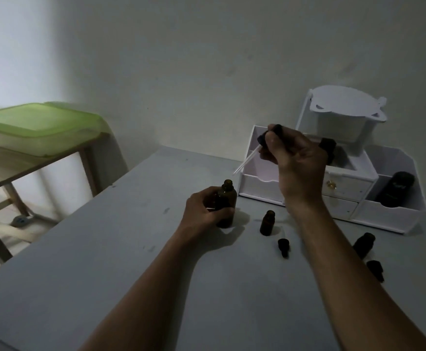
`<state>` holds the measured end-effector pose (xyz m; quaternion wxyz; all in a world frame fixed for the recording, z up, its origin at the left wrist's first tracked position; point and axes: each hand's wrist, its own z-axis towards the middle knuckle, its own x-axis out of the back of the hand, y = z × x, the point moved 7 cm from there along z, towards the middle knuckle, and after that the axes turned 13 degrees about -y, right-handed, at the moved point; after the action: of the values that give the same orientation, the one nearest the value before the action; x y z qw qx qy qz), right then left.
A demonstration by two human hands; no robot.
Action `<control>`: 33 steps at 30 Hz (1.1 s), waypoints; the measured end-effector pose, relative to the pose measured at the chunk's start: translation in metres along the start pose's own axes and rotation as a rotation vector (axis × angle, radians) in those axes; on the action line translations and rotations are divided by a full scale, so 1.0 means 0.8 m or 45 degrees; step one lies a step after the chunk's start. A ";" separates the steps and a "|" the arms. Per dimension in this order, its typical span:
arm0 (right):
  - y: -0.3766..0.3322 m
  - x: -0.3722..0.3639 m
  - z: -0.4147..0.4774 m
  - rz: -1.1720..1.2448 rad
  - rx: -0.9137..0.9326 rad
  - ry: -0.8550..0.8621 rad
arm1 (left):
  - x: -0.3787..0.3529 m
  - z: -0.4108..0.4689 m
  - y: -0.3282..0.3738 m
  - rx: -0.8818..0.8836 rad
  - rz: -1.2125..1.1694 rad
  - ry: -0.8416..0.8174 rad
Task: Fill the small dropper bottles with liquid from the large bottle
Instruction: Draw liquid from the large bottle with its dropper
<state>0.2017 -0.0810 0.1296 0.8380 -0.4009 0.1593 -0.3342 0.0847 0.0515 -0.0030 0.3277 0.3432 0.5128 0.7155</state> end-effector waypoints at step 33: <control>0.080 -0.055 -0.009 -0.573 -0.248 -0.364 | 0.016 0.012 -0.012 -0.001 0.061 0.026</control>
<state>0.1938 -0.0259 0.0753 0.7142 -0.5480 -0.0222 -0.4349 0.0867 0.0695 -0.0075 0.3055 0.3479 0.5073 0.7268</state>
